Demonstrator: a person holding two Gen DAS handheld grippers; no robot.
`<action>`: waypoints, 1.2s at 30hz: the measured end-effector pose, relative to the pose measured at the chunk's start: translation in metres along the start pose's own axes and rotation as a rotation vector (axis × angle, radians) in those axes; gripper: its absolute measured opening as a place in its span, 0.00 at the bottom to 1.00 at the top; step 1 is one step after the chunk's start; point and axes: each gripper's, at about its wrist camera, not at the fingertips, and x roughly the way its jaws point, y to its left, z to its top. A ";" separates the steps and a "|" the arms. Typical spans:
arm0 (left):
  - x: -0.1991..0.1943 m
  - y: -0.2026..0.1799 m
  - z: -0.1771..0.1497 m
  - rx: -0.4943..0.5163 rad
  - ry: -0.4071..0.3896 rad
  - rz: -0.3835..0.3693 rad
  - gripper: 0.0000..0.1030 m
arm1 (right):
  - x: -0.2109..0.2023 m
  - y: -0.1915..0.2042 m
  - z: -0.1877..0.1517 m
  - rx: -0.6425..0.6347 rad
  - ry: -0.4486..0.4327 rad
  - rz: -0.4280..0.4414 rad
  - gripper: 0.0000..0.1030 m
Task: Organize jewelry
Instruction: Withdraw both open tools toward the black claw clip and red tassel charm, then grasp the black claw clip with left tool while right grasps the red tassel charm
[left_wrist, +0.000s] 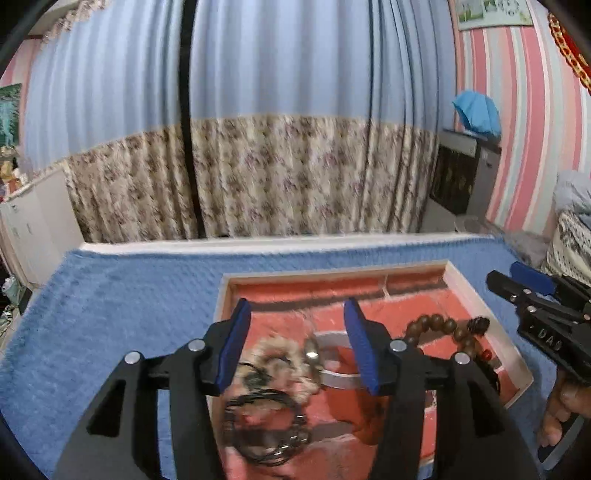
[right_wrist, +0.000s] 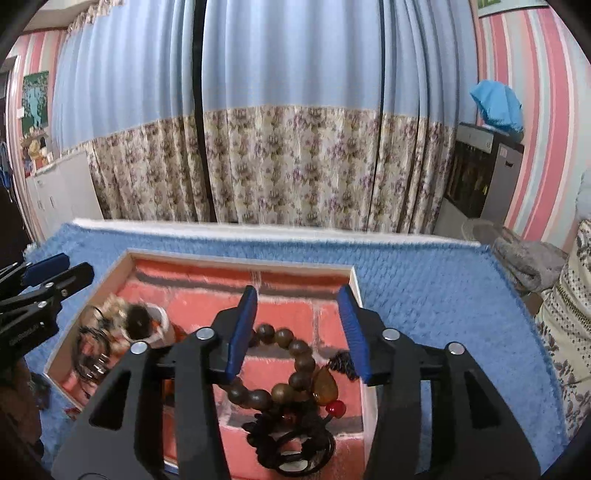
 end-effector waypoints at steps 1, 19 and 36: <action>-0.006 0.004 0.002 0.001 -0.004 0.003 0.51 | -0.009 0.001 0.003 -0.004 -0.016 0.003 0.46; -0.132 0.085 -0.107 -0.043 0.004 0.123 0.64 | -0.127 0.012 -0.097 0.118 0.002 0.098 0.64; -0.102 0.077 -0.137 -0.056 0.145 0.071 0.64 | -0.122 0.045 -0.131 0.122 0.102 0.131 0.66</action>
